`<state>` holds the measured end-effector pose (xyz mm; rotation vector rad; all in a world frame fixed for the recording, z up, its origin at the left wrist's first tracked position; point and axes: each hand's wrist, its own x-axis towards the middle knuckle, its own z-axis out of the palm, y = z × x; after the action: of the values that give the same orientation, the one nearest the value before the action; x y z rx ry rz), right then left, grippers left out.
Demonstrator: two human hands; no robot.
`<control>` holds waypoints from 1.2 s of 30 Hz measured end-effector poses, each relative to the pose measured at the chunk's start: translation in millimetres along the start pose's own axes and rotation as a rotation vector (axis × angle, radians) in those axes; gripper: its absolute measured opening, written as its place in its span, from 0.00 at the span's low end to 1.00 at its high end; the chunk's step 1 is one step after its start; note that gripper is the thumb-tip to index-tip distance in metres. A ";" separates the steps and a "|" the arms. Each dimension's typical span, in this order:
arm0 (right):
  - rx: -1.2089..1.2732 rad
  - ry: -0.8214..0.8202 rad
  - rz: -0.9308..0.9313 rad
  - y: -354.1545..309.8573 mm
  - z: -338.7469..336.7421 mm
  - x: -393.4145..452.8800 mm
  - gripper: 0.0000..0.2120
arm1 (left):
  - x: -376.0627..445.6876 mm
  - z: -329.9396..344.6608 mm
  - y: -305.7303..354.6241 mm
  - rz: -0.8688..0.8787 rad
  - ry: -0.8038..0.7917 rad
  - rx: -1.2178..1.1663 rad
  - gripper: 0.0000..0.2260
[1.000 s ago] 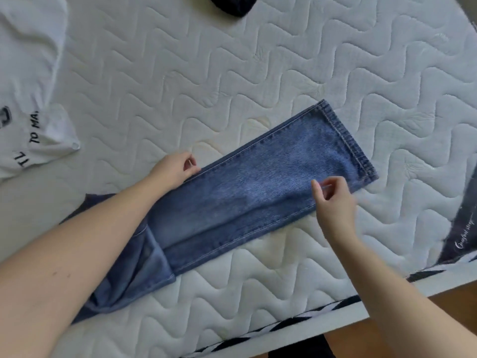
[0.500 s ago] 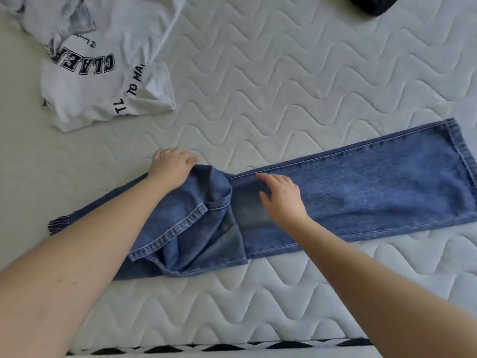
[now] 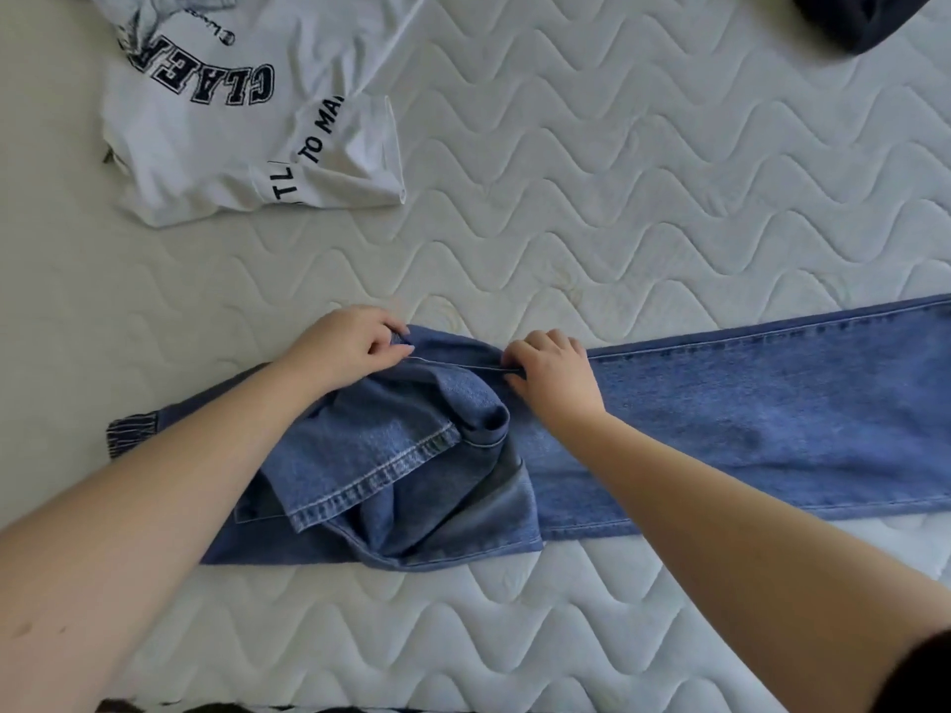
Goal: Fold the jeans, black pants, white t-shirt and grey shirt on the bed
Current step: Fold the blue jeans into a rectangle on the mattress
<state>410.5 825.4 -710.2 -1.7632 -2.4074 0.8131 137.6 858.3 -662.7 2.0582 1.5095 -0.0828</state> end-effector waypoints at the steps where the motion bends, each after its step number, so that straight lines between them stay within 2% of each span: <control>1: 0.001 -0.010 -0.005 0.6 0.0 1.3 0.10 | -1.0 0.4 -2.1 -0.011 -0.035 0.022 0.16; 2: 0.003 -0.022 -0.017 1.3 0.1 1.8 0.10 | -1.5 1.4 -2.8 -0.021 -0.067 0.037 0.11; 3: -0.003 -0.035 -0.039 1.8 0.0 1.4 0.10 | -0.7 2.3 -1.4 -0.025 -0.089 0.050 0.09; 5: -0.029 -0.055 -0.099 3.3 0.4 -1.3 0.11 | 5.4 5.5 1.6 -0.060 -0.130 0.076 0.18; 9: -0.086 -0.093 -0.127 7.5 1.1 -5.0 0.12 | 27.9 11.7 9.6 -0.153 -0.200 0.201 0.14; 15: -0.052 -0.018 -0.060 7.7 -6.0 -1.5 0.05 | 48.1 -2.1 11.3 -0.287 -0.299 0.027 0.11; 21: 0.027 0.069 -0.027 7.6 -10.4 -7.4 0.08 | 57.8 -30.0 -1.9 -0.356 -0.146 -0.024 0.05; 25: -0.033 0.121 -0.013 7.4 -12.8 -5.6 0.11 | 51.6 -19.8 -9.7 -0.381 -0.042 -0.007 0.06; 28: -0.001 0.149 0.056 15.6 -14.2 0.4 0.11 | 48.3 -12.4 -17.6 -0.420 -0.029 -0.026 0.06; 33: 0.215 0.070 0.281 28.3 -18.0 23.2 0.11 | 49.2 -6.6 -25.7 -0.437 -0.043 -0.050 0.08; 36: 0.266 0.021 0.289 26.4 -19.0 30.5 0.06 | 50.6 -2.6 -29.0 -0.470 -0.067 -0.073 0.15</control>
<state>429.4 865.8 -713.4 -2.0175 -1.9453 1.0773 129.2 908.3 -691.5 1.5918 1.8936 -0.2695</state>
